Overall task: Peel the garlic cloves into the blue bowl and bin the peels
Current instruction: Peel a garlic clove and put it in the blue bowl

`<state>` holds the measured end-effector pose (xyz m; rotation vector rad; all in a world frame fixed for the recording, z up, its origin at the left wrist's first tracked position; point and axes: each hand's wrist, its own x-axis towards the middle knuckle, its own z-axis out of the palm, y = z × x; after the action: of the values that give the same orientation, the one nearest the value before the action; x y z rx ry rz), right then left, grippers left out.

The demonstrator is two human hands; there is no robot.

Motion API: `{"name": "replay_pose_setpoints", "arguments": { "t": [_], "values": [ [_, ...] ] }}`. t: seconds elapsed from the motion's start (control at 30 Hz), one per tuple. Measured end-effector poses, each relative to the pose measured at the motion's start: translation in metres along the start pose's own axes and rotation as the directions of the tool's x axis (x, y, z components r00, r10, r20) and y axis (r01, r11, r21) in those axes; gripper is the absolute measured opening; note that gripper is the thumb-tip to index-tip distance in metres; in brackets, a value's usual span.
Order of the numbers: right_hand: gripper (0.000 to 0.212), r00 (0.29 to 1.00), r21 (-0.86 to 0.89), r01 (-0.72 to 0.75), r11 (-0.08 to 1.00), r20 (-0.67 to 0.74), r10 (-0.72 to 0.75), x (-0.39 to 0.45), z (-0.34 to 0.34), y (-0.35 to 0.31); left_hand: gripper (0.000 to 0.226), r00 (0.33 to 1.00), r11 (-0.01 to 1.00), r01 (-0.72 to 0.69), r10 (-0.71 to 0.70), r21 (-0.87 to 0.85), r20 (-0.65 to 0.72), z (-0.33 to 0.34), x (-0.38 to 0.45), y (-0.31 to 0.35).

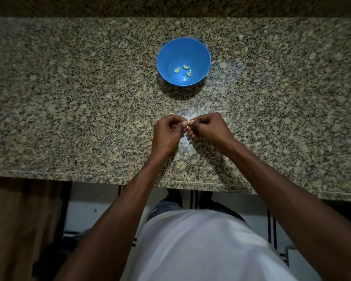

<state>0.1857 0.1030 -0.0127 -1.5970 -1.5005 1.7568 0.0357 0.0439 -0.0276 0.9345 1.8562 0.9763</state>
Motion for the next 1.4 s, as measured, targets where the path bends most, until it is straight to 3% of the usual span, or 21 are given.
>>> {"name": "replay_pose_setpoints", "arguments": {
  "t": [0.1,0.17,0.27,0.4,0.57,0.67,0.73,0.83,1.0,1.2,1.3,1.4],
  "values": [
    [0.020,0.986,-0.159,0.087,0.984,-0.125,-0.107,-0.002,0.008,0.004,0.010,0.997,0.997,-0.056,0.059,0.060,-0.051,0.004,-0.004,0.001],
    [0.021,0.974,-0.176,0.094,0.980,-0.186,-0.127,-0.005,0.013,0.005,0.008,0.992,0.991,-0.093,0.101,0.096,-0.078,0.007,-0.007,0.002],
    [0.019,0.982,0.096,-0.052,0.994,-0.176,0.068,-0.003,0.018,0.009,0.004,0.989,0.989,-0.115,0.123,0.096,-0.086,0.008,-0.011,0.001],
    [0.013,0.946,0.381,-0.291,0.878,-0.020,0.322,0.001,0.015,0.007,0.007,0.991,0.990,-0.109,0.115,0.087,-0.069,0.007,-0.012,-0.001],
    [0.012,0.906,0.600,-0.406,0.690,0.163,0.391,0.004,0.009,0.000,0.010,0.991,0.994,-0.103,0.106,0.040,-0.077,0.008,-0.013,0.001],
    [0.012,0.894,0.682,-0.431,0.590,0.238,0.379,0.003,0.006,-0.001,0.011,0.996,0.996,-0.027,0.020,-0.086,-0.082,0.009,-0.012,0.000],
    [0.010,0.906,0.665,-0.416,0.620,0.243,0.347,0.001,0.004,0.000,0.015,0.997,0.979,0.034,-0.046,-0.203,-0.055,0.009,-0.012,-0.001],
    [0.012,0.950,0.544,-0.312,0.779,0.162,0.267,-0.003,-0.002,0.004,0.021,0.990,0.929,0.136,-0.140,-0.343,0.011,0.008,-0.013,-0.002],
    [0.010,0.989,0.358,-0.144,0.922,0.092,0.118,-0.004,-0.009,0.008,0.021,0.938,0.777,0.344,-0.301,-0.527,0.170,0.010,-0.010,0.003],
    [0.009,0.972,0.398,-0.193,0.897,0.205,0.118,0.001,-0.020,0.009,0.011,0.898,0.719,0.435,-0.309,-0.542,0.312,0.003,-0.004,0.005],
    [0.012,0.920,0.416,-0.337,0.845,0.336,0.202,0.006,-0.025,0.008,0.020,0.890,0.756,0.441,-0.300,-0.484,0.344,-0.003,-0.003,0.001],
    [0.014,0.875,0.393,-0.423,0.816,0.411,0.256,0.008,-0.026,0.006,0.025,0.927,0.838,0.346,-0.237,-0.423,0.290,-0.006,-0.005,-0.002]
  ]
}}
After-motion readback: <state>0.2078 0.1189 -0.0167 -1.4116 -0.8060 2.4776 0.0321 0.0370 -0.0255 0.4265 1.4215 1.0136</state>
